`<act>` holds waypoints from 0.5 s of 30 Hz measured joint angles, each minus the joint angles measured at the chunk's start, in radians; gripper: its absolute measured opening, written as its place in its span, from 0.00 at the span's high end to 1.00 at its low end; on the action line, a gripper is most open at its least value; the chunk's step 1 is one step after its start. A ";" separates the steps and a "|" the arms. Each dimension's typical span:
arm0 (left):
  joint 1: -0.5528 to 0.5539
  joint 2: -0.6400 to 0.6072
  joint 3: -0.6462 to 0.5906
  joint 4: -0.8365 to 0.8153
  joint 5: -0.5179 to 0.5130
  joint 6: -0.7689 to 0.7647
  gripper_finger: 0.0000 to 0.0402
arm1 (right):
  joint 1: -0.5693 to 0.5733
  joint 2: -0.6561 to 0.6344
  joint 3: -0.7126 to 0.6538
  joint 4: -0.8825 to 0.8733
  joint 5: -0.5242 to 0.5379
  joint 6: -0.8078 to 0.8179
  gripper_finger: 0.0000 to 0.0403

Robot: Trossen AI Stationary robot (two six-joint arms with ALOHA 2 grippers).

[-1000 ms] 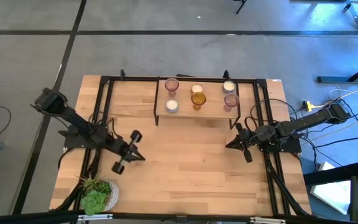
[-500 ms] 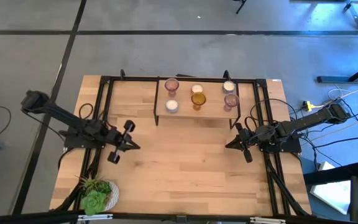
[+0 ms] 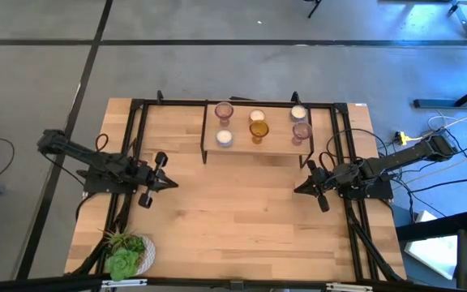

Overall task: Pick & Place candle stick holders
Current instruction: Return to Home Position

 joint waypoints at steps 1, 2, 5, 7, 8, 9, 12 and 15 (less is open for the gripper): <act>0.000 -0.018 0.000 -0.029 0.000 0.000 1.00 | 0.000 0.000 0.000 0.000 0.000 0.000 0.99; 0.000 -0.035 0.000 -0.056 0.001 0.001 1.00 | 0.000 0.000 0.000 0.000 0.000 0.000 0.99; 0.000 -0.088 0.000 -0.131 0.016 0.001 1.00 | 0.000 0.000 0.000 0.000 0.000 0.000 0.99; 0.000 -0.120 0.000 -0.169 0.023 -0.004 1.00 | 0.000 0.000 0.000 0.000 0.000 0.000 0.99; 0.000 -0.136 0.000 -0.189 0.026 -0.004 1.00 | 0.000 0.000 0.000 0.000 0.000 0.000 0.99; 0.000 -0.152 0.000 -0.202 0.029 -0.004 1.00 | 0.000 0.000 0.000 0.000 0.000 0.000 0.99; 0.001 -0.171 0.000 -0.204 0.043 0.010 1.00 | 0.000 0.000 0.000 0.000 0.000 0.000 0.99; 0.006 -0.167 0.000 -0.205 0.044 0.019 1.00 | 0.000 0.000 0.000 -0.001 0.000 0.000 0.99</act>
